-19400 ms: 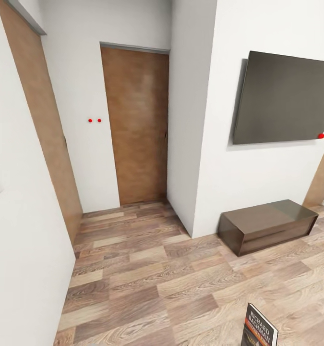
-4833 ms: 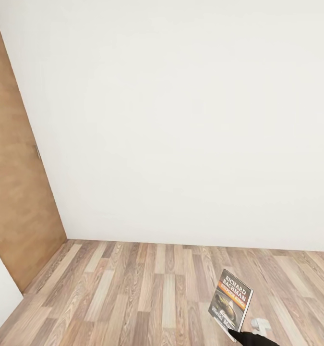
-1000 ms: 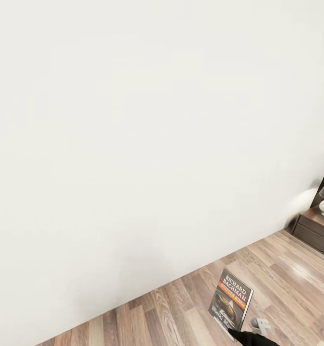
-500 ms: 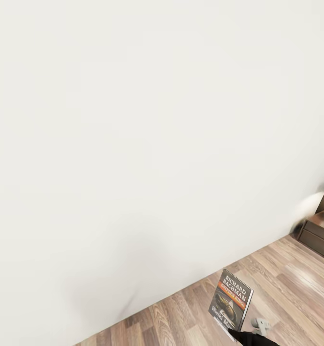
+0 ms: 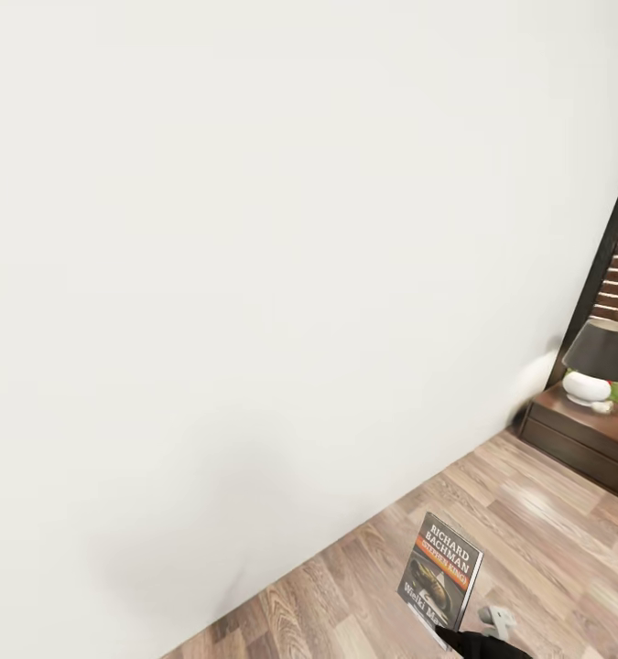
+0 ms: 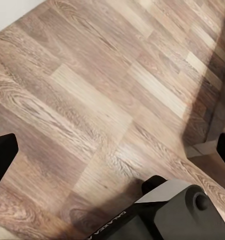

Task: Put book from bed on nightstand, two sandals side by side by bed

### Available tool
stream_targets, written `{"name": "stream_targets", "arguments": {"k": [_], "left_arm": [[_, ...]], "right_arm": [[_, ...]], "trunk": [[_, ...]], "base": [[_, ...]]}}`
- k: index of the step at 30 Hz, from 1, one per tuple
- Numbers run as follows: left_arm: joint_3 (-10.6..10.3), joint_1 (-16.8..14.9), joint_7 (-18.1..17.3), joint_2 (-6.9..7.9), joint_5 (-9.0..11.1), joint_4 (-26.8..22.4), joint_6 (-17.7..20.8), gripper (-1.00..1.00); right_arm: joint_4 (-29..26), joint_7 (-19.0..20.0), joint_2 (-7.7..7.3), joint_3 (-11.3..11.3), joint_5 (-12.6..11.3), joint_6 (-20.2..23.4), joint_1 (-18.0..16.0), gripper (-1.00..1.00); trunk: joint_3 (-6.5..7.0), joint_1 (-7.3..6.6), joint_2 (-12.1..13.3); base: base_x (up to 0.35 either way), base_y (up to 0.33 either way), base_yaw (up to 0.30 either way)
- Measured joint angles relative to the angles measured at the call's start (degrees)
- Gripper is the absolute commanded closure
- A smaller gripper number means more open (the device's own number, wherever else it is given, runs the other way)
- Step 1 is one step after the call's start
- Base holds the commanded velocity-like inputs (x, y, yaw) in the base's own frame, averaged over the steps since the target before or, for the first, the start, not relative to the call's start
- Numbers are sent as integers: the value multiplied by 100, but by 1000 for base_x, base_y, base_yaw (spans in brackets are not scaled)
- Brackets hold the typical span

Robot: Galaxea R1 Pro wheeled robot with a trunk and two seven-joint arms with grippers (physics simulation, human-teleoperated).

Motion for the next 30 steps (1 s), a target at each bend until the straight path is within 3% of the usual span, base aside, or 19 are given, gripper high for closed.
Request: {"name": "stream_targets", "arguments": {"k": [16, 30], "left_arm": [[0, 1, -1, 0, 0, -1, 0, -100], [0, 2, -1, 0, 0, -3, 0, -100]], "right_arm": [[2, -4, 0, 4, 6, -4, 0, 100], [4, -9, 1, 4, 7, -6, -2, 100]], "trunk": [[0, 0, 0], [0, -3, -1]], "base": [[9, 0, -262], [299, 0, -20]]}}
